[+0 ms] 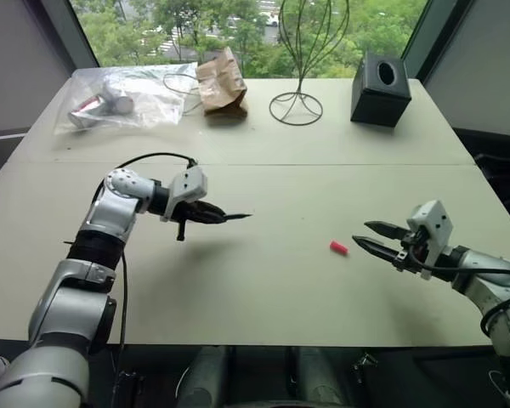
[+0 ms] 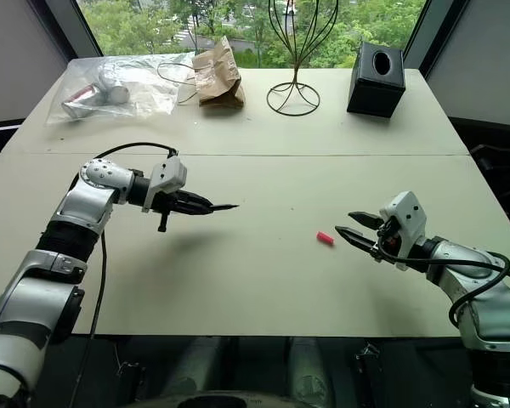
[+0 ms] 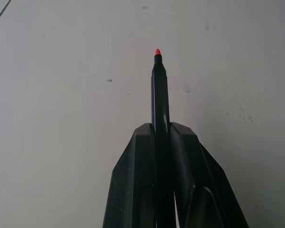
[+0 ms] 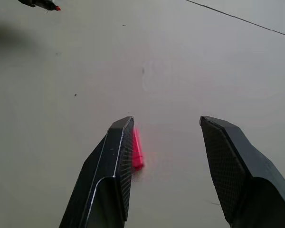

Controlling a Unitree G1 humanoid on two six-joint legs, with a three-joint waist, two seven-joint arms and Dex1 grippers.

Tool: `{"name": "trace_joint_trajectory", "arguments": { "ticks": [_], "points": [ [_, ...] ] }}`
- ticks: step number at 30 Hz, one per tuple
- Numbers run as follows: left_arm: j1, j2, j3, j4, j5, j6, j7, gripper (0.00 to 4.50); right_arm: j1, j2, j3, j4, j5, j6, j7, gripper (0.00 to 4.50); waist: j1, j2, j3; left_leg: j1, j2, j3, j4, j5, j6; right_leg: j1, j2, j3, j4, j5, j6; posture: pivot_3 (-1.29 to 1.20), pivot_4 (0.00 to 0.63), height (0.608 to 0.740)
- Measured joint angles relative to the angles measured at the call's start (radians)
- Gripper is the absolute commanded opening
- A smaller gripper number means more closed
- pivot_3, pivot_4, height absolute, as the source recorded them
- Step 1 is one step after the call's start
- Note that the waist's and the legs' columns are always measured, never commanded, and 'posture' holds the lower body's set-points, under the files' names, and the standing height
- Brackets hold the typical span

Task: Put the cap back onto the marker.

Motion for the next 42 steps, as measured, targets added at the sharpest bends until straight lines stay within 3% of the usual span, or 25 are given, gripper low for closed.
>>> {"name": "trace_joint_trajectory", "arguments": {
  "ticks": [9, 15, 29, 34, 42],
  "points": [
    [0.010, -0.001, -0.042, -0.030, 0.018, -0.035, -0.014, 0.00, 0.034, 0.050, 0.082, -0.012, -0.022, -0.015, -0.039, 2.26, 0.000, 0.000, 0.000, 0.000, 0.000, 0.000, 0.000, 0.000, 0.000, 0.000, 0.000, 0.000, 0.000, 0.000, 0.000, 0.00, 0.150, 0.740],
    [0.010, -0.002, -0.046, -0.055, 0.018, -0.033, -0.019, 0.00, 0.033, 0.058, 0.131, 0.092, -0.085, -0.097, -0.028, 2.26, -0.001, 0.000, 0.000, 0.000, 0.000, 0.000, 0.000, 0.000, 0.000, 0.000, 0.000, 0.000, 0.000, 0.000, 0.000, 0.00, 0.150, 0.740],
    [0.010, -0.003, -0.045, -0.051, 0.018, -0.033, -0.005, 0.00, -0.019, 0.073, 0.161, 0.179, -0.140, -0.196, -0.013, 2.26, -0.004, 0.000, 0.000, 0.000, 0.000, 0.000, 0.001, 0.000, 0.000, 0.000, 0.001, 0.000, 0.000, 0.001, 0.001, 0.00, 0.150, 0.740],
    [0.010, -0.003, -0.045, -0.050, 0.017, -0.033, -0.002, 0.00, -0.025, 0.072, 0.166, 0.186, -0.150, -0.209, -0.014, 0.02, -0.003, 0.000, 0.000, 0.001, 0.000, 0.000, 0.000, 0.000, 0.000, 0.000, 0.001, 0.000, 0.000, 0.001, 0.002, 0.00, 0.150, 0.740],
    [0.010, -0.004, -0.045, -0.047, 0.016, -0.037, 0.010, 0.00, -0.024, 0.050, 0.191, 0.171, -0.188, -0.229, -0.009, 0.02, -0.003, 0.000, 0.000, 0.001, 0.000, 0.000, 0.000, 0.000, 0.000, 0.000, 0.001, 0.000, 0.000, 0.001, 0.002, 0.00, 0.150, 0.740]
  ]
}}
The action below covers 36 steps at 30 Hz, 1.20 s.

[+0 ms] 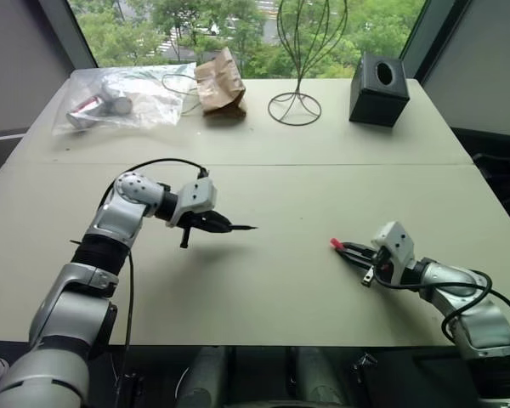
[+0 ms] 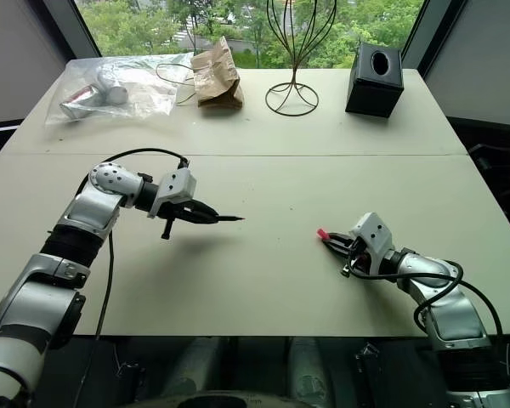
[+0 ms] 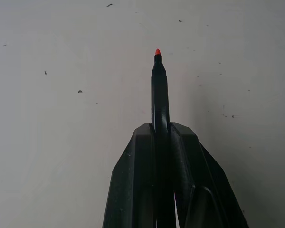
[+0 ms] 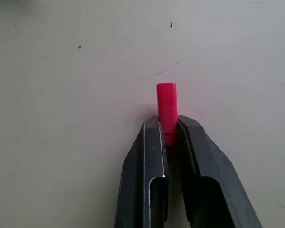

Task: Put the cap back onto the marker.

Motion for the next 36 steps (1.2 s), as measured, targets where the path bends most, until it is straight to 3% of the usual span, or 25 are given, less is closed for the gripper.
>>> {"name": "trace_joint_trajectory", "arguments": {
  "ticks": [6, 13, 24, 36],
  "points": [
    [-0.013, -0.020, 0.001, 0.031, 0.000, -0.030, 0.012, 0.00, -0.026, -0.066, 0.017, -0.034, -0.010, 0.026, 0.029, 0.02, 0.002, 0.000, 0.000, -0.001, 0.000, 0.000, 0.001, 0.000, 0.000, -0.001, 0.000, 0.000, 0.000, 0.000, 0.000, 0.00, 0.150, 0.740],
    [-0.122, -0.060, -0.002, 0.045, 0.002, -0.072, -0.016, 0.00, -0.249, -0.163, 0.027, -0.082, -0.001, 0.085, 0.110, 0.02, 0.002, 0.000, 0.000, -0.001, 0.000, 0.000, 0.000, 0.000, 0.000, 0.000, 0.000, -0.001, -0.001, 0.000, 0.001, 0.00, 0.150, 0.740],
    [-0.148, -0.179, -0.030, 0.106, 0.021, -0.092, 0.018, 0.00, -0.320, -0.121, 0.136, -0.051, -0.040, 0.069, 0.145, 0.02, 0.002, 0.000, 0.000, -0.002, -0.001, 0.000, 0.001, 0.000, 0.001, -0.001, -0.001, -0.001, 0.000, -0.001, 0.002, 0.00, 0.150, 0.740],
    [-0.160, -0.208, -0.031, 0.114, 0.021, -0.089, 0.031, 0.00, -0.321, -0.088, 0.159, -0.056, -0.051, 0.069, 0.140, 0.02, 0.001, 0.000, 0.000, -0.002, -0.001, 0.000, 0.001, 0.000, 0.001, -0.001, -0.001, -0.001, 0.000, -0.001, 0.002, 0.00, 0.150, 0.740]
  ]
}}
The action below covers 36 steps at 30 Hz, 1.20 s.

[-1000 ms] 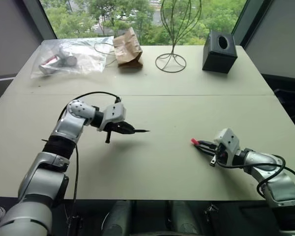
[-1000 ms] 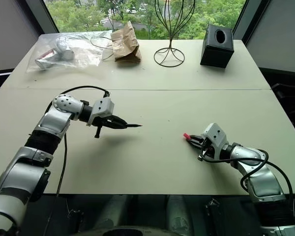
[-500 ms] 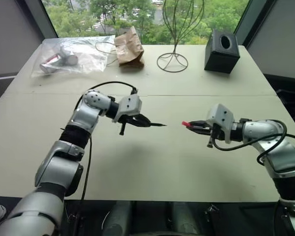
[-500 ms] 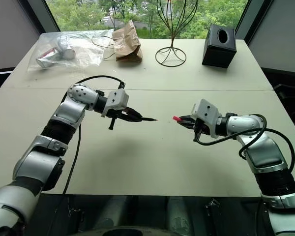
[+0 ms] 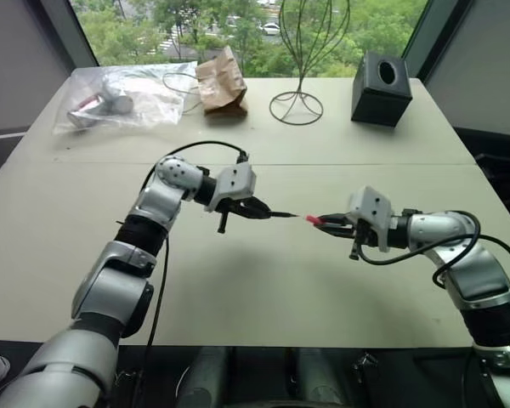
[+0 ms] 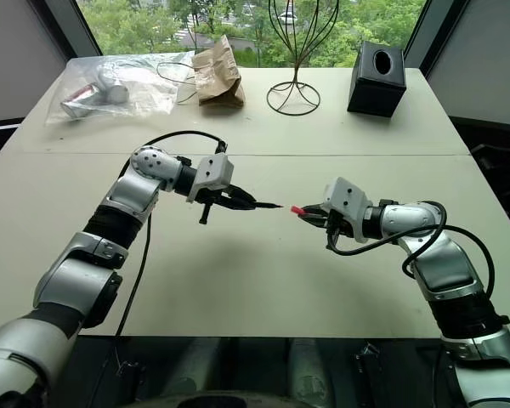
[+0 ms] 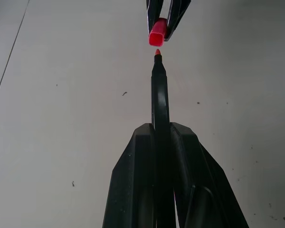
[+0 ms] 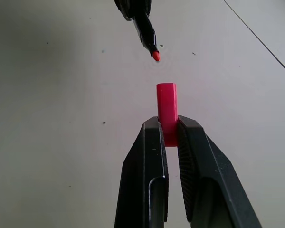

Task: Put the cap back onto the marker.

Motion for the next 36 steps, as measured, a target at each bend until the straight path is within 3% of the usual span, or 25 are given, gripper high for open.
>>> {"name": "trace_joint_trajectory", "arguments": {
  "ticks": [36],
  "points": [
    [0.015, -0.012, -0.010, 0.042, 0.009, -0.037, 0.016, 0.00, 0.000, 0.032, 0.010, -0.005, -0.018, 0.010, -0.010, 0.02, -0.001, 0.000, 0.000, 0.000, 0.000, 0.000, 0.000, 0.000, 0.000, 0.000, 0.000, 0.000, 0.000, 0.000, 0.000, 0.00, 0.150, 0.740]
  ]
}}
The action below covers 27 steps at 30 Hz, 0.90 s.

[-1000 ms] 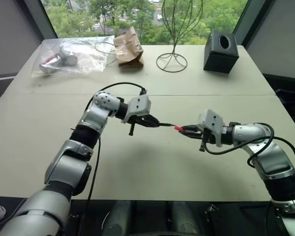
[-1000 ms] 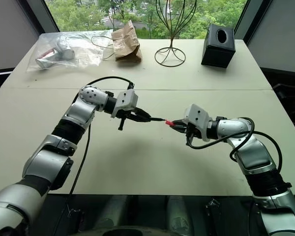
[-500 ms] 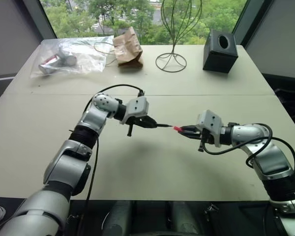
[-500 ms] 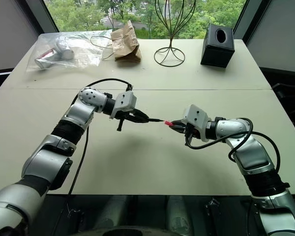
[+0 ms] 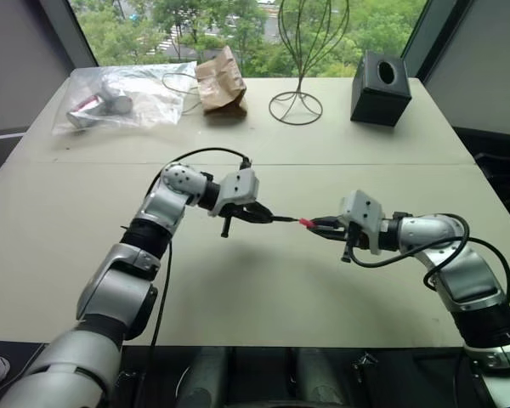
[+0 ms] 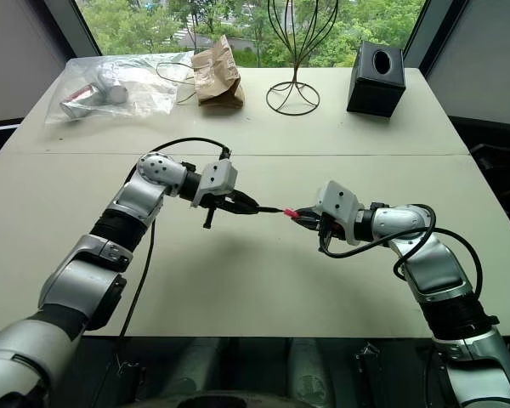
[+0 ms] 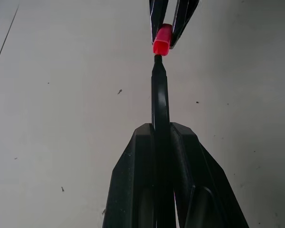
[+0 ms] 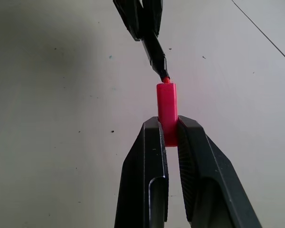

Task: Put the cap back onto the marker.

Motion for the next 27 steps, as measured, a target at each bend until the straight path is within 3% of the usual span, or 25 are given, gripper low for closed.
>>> {"name": "trace_joint_trajectory", "arguments": {
  "ticks": [15, 27],
  "points": [
    [-0.009, -0.012, -0.026, 0.010, 0.043, -0.029, 0.014, 0.00, -0.012, -0.013, 0.032, 0.000, -0.049, 0.001, 0.019, 0.02, 0.000, 0.000, 0.000, 0.000, 0.000, 0.000, 0.000, 0.000, 0.000, 0.000, 0.000, 0.000, 0.000, 0.000, 0.000, 0.00, 0.150, 0.740],
    [-0.024, -0.029, -0.023, 0.040, 0.071, -0.049, 0.050, 0.00, -0.109, -0.021, 0.082, 0.043, -0.128, 0.001, 0.052, 0.02, -0.001, 0.000, 0.000, 0.000, 0.000, 0.000, 0.000, 0.000, 0.000, 0.000, 0.000, 0.000, 0.000, 0.000, 0.000, 0.00, 0.150, 0.740]
  ]
}}
